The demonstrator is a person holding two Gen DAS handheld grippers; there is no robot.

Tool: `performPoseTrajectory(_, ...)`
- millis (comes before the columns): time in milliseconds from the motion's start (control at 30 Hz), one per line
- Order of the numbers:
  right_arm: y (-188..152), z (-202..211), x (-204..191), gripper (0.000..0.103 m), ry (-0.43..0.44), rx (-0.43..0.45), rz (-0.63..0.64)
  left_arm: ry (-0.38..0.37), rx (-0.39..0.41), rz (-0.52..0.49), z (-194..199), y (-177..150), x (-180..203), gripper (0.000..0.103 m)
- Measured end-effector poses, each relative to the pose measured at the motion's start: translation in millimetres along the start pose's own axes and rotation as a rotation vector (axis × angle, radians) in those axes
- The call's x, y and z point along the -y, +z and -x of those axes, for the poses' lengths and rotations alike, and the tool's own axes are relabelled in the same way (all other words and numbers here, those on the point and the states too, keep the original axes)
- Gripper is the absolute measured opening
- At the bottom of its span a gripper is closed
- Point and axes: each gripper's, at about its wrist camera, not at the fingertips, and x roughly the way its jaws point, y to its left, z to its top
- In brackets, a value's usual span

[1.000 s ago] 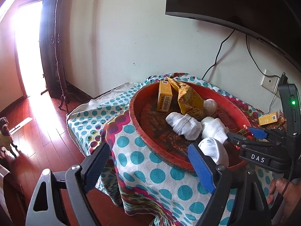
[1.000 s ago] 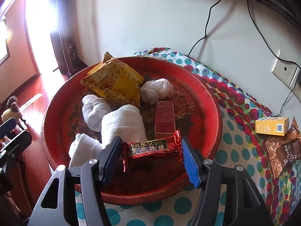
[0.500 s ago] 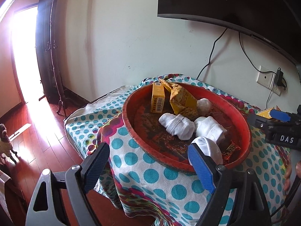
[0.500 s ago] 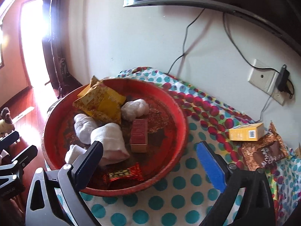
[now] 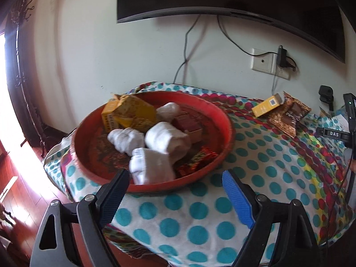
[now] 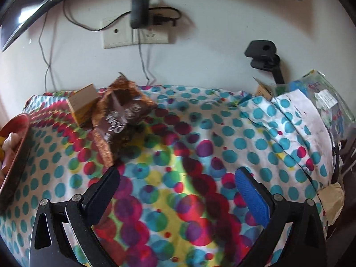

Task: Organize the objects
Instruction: 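Grasp the small yellow box beside the chocolate bag with the left tool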

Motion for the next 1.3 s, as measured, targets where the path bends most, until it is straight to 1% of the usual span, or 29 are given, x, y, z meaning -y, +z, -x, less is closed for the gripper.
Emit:
performPoseTrajectory(100,3.2,-8.3,4.1,0.103,-0.017,-0.005,0.021,-0.081,-0.018,-0.023,-13.9,15.9,39.2,0.087)
performPoseTrajectory(167,0.7,-12.0,4.4,0.103,-0.008,-0.001,0.033,-0.084,-0.015,-0.064,-25.7,29.4,67.7,0.087)
performPoseTrajectory(233,-1.7,-16.0,5.9,0.103,0.003,-0.015,0.025,-0.106,-0.013,-0.105,-40.9,44.6,94.1,0.087)
performPoseTrajectory(333,-1.8,-13.5,11.8,0.103,0.032,-0.005,-0.005,-0.11,0.012,-0.171,-65.4,65.8,127.8,0.087)
performPoseTrajectory(400,-1.8,-13.7,15.0,0.103,0.032,-0.007,-0.023,-0.117,0.036,-0.216,-84.4,77.2,147.1,0.087)
performPoseTrajectory(567,-1.6,-22.7,16.4,0.103,0.019,-0.051,-0.031,-0.084,0.055,-0.328,-137.6,95.6,185.0,0.087)
performPoseTrajectory(633,-1.3,-25.8,17.9,0.103,0.013,-0.065,-0.038,-0.089,0.047,-0.334,-156.6,101.0,190.7,0.087)
performPoseTrajectory(667,-1.3,-27.4,18.2,0.103,0.014,-0.074,-0.04,-0.092,0.031,-0.329,-166.6,103.9,192.6,0.087)
performPoseTrajectory(700,-0.9,-29.4,18.6,0.103,0.015,-0.081,-0.041,-0.111,0.017,-0.324,-175.4,106.8,194.0,0.087)
performPoseTrajectory(733,-0.9,-29.9,18.6,0.103,0.02,-0.085,-0.041,-0.125,-0.013,-0.326,-184.8,110.0,196.4,0.087)
performPoseTrajectory(767,-0.9,-29.9,18.9,0.103,0.029,-0.085,-0.043,-0.121,-0.025,-0.327,-192.0,113.2,198.9,0.087)
performPoseTrajectory(867,-0.6,-26.9,20.6,0.103,0.043,-0.067,-0.049,-0.136,-0.011,-0.31,-200.9,122.6,203.1,0.087)
performPoseTrajectory(933,-0.1,-26.0,20.0,0.103,0.042,-0.061,-0.048,-0.112,-0.005,-0.339,-207.6,124.6,209.4,0.087)
performPoseTrajectory(1033,1.2,-27.8,18.6,0.103,0.051,-0.067,-0.042,-0.128,-0.044,-0.363,-219.0,126.5,216.1,0.087)
performPoseTrajectory(1133,1.5,-28.6,17.2,0.103,0.057,-0.069,-0.036,-0.131,-0.039,-0.35,-224.6,131.3,216.1,0.087)
performPoseTrajectory(1300,1.5,-27.8,16.9,0.103,0.064,-0.064,-0.036,-0.123,-0.094,-0.323,-240.2,135.1,213.7,0.087)
